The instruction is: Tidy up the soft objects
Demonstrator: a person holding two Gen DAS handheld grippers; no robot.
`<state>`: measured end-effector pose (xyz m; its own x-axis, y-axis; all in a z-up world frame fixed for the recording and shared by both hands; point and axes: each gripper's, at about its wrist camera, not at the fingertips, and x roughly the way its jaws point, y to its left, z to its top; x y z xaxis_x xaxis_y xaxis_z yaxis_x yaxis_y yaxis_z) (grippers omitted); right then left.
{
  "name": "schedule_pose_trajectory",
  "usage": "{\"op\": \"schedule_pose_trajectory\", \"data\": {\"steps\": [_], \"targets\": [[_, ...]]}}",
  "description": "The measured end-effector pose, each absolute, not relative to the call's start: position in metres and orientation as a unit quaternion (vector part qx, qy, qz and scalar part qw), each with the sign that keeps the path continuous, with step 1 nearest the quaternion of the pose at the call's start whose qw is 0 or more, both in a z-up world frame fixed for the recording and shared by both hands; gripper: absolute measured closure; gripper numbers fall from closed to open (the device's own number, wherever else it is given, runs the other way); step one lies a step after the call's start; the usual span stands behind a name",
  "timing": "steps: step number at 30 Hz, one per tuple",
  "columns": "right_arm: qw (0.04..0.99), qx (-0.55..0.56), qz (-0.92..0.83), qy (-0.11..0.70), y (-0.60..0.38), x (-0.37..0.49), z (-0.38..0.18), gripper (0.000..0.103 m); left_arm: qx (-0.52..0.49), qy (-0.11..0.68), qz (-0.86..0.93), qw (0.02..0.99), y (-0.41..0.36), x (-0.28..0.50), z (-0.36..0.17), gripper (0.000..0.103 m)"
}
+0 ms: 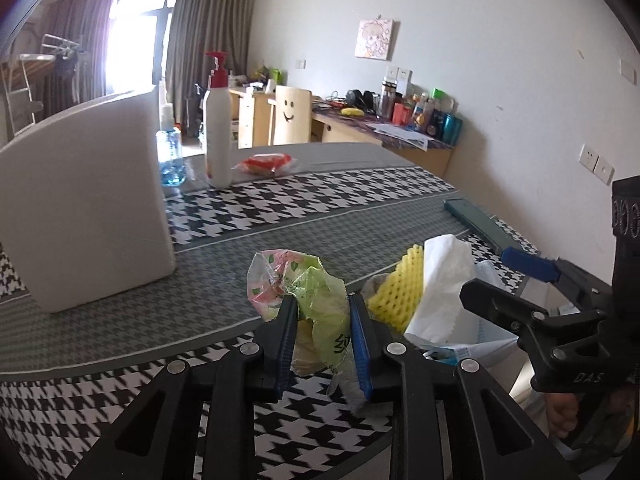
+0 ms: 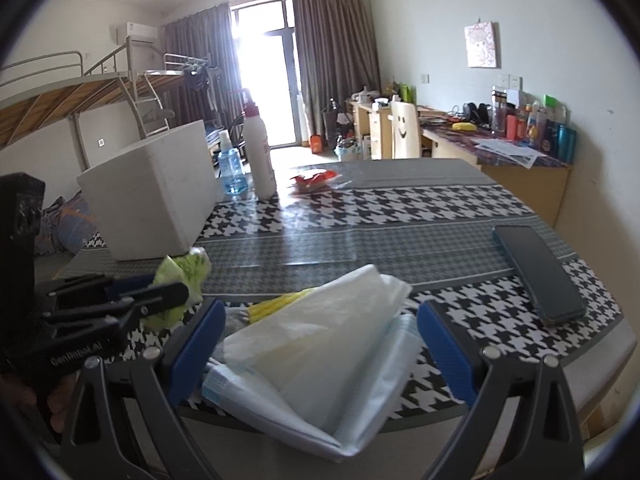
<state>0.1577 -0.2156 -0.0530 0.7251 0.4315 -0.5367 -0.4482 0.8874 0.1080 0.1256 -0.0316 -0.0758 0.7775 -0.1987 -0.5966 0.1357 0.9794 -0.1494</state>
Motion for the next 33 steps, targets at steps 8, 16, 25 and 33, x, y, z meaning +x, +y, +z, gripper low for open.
{"op": "schedule_pose_trajectory", "data": {"steps": [8, 16, 25, 33], "targets": [[0.912, 0.004, 0.238, 0.335, -0.218, 0.170, -0.067, 0.027, -0.054, 0.315, -0.087, 0.943, -0.026, 0.120, -0.074, 0.075], [0.901, 0.017, 0.230, 0.368, -0.220, 0.177, -0.075, 0.041, -0.053, 0.311, -0.087, 0.945, -0.024, 0.115, -0.075, 0.075], [0.890, 0.025, 0.236, 0.389, -0.218, 0.177, -0.079, 0.068, -0.052, 0.306, -0.084, 0.947, -0.022, 0.111, -0.073, 0.075], [0.890, 0.023, 0.230, 0.393, -0.215, 0.183, -0.079, 0.091, -0.052, 0.303, -0.077, 0.948, -0.018, 0.108, -0.072, 0.075]]}}
